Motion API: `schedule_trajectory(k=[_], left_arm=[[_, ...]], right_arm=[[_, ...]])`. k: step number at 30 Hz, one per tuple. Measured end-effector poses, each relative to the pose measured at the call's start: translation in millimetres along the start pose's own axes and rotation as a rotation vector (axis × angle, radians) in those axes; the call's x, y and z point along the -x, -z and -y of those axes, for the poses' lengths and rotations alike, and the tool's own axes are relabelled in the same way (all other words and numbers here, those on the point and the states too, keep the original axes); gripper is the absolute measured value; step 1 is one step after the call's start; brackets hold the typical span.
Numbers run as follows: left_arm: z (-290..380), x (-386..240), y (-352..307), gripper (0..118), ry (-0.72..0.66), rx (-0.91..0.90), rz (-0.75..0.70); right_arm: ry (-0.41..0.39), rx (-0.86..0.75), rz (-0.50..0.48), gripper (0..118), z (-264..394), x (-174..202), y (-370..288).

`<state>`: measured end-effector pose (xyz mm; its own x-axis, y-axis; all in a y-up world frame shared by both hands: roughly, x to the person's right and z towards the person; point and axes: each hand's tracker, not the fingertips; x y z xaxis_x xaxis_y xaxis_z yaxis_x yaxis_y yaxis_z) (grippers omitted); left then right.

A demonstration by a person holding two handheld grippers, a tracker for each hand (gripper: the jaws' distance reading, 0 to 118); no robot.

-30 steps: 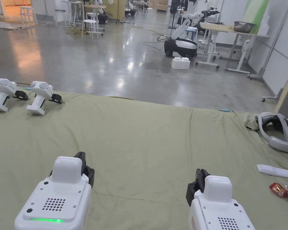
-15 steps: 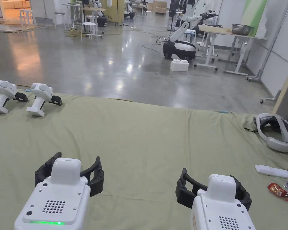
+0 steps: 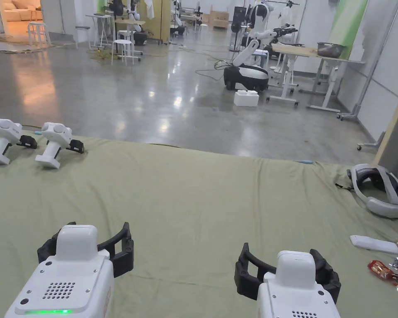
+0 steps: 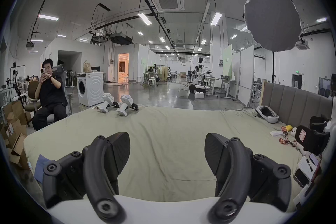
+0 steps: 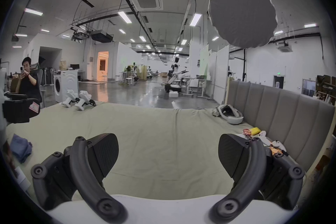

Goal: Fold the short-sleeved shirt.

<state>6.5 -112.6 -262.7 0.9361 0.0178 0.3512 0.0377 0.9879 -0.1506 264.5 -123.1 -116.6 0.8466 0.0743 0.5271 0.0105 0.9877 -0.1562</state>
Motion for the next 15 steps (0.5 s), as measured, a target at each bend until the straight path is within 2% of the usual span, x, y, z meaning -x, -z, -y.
schedule_trajectory(k=[3,8,9,15], left_arm=[[-0.8,0.4,0.7,94,-0.002,0.006,0.006],[-2.2,0.0,-0.9,94,0.009,-0.006,0.019],[-2.2,-0.3,-0.9,94,0.012,-0.006,0.021],[-0.5,-0.4,0.1,94,0.006,0.001,0.016]], right_arm=[[0.005,0.013,-0.045,114,0.7,0.9,2.4],[0.143,0.033,-0.097,115,-1.3,-3.2,3.5],[0.153,0.024,-0.074,115,-0.8,-2.6,2.3],[0.107,0.021,-0.043,115,-0.9,4.5,2.4]])
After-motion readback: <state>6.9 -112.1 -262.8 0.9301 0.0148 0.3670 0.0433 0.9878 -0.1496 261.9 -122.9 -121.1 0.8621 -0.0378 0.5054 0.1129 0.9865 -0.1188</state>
